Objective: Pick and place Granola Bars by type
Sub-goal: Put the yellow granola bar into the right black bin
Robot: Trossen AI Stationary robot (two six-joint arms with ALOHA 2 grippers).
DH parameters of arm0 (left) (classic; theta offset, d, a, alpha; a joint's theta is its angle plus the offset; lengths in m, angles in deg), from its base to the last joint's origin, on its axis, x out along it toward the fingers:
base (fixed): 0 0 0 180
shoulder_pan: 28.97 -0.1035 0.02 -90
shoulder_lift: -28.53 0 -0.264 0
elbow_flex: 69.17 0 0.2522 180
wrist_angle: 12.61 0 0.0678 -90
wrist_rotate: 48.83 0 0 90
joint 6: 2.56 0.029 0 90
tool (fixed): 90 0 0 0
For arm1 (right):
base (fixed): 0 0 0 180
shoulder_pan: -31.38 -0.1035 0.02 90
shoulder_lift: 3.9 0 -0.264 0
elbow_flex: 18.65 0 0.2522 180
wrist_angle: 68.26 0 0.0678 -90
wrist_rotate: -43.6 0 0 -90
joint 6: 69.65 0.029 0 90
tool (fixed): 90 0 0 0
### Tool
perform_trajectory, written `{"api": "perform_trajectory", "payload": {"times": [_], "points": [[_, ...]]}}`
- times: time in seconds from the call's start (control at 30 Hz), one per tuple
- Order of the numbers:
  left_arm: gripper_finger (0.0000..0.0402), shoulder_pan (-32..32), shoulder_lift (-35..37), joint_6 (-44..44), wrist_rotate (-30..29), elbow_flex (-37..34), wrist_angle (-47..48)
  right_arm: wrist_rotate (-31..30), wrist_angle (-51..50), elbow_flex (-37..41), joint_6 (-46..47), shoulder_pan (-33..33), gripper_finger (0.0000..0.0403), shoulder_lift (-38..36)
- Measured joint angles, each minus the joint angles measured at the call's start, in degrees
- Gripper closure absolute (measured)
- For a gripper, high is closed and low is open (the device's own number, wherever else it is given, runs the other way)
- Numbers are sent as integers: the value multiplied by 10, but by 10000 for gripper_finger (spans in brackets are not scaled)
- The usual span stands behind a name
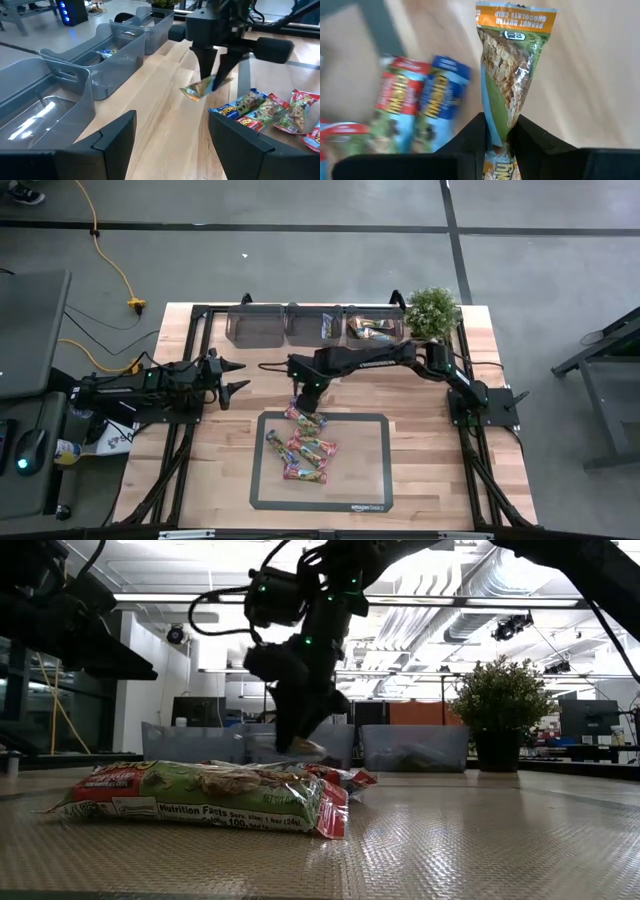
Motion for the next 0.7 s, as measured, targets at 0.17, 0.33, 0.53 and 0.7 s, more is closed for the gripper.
{"api": "perform_trajectory", "payload": {"times": [0.17, 0.33, 0.53, 0.7], "points": [[159, 0, 0, 0, 1, 0, 0, 39, 62, 0, 20, 0, 330, 0], [159, 0, 0, 0, 1, 0, 0, 98, 150, 0, 31, 0, 330, 0], [159, 0, 0, 0, 1, 0, 0, 171, 246, -1, 54, 0, 330, -1], [159, 0, 0, 0, 1, 0, 0, 233, 320, -1, 74, -3, 330, -1]]}}
